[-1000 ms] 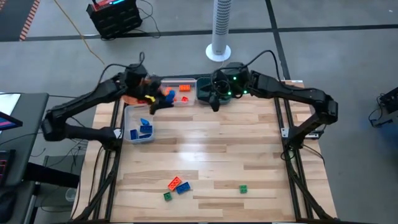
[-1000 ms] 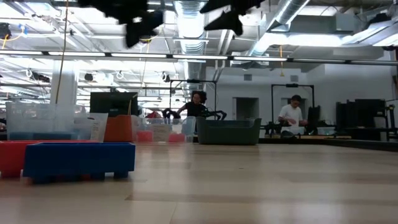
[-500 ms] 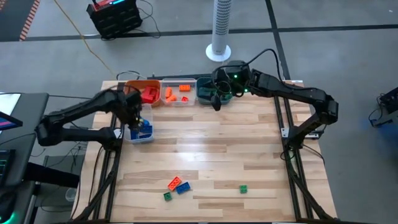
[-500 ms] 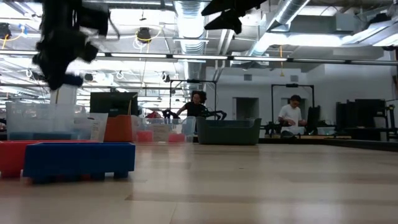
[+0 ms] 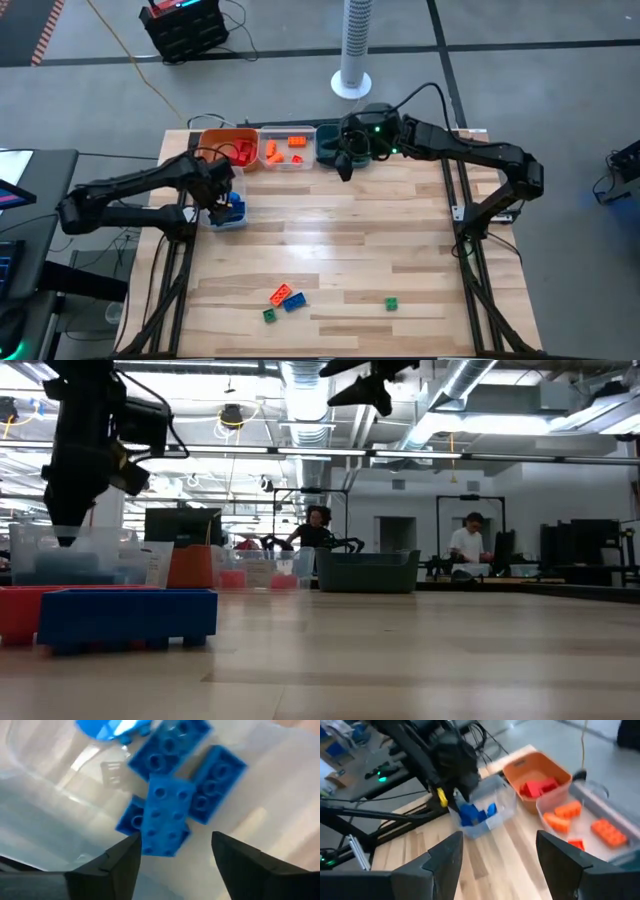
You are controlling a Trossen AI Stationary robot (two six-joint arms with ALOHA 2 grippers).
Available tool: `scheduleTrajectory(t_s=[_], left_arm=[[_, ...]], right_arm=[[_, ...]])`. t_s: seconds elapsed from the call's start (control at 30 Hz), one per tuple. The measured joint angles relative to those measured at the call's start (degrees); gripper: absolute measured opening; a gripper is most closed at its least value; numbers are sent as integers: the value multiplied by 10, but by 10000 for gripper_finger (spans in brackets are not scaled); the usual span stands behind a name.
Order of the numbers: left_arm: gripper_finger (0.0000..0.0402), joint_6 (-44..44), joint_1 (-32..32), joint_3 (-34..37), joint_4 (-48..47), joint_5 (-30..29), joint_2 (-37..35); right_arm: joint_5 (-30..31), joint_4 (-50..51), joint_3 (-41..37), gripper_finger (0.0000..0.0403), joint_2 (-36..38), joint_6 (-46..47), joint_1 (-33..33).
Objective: Sort blocks
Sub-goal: Put the orange game piece into the top transparent bin
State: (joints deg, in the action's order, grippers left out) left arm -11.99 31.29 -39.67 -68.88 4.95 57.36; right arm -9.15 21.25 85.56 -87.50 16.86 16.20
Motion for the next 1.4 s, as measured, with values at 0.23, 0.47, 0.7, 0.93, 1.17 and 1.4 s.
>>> scheduleTrajectory(t_s=[0.23, 0.47, 0.7, 0.93, 1.17, 1.4], left_arm=[[241, 53, -25, -122, -81, 9, -1], [231, -47, -183, -217, -87, 8, -1], [230, -326, -431, -220, 54, -38, 22], [230, -508, -571, -220, 183, -132, 145], [230, -576, -601, -262, 203, -124, 291], [230, -493, -616, -353, 206, -94, 407]], right_arm=[[2, 105, 0, 254, 0, 26, -9], [3, 178, 0, 254, 0, -3, -3], [28, 265, -1, 254, 0, -28, -42], [64, 256, -1, 254, 0, -59, -78], [65, 257, -1, 254, 0, -83, -87], [65, 257, -1, 254, 0, -86, -87]])
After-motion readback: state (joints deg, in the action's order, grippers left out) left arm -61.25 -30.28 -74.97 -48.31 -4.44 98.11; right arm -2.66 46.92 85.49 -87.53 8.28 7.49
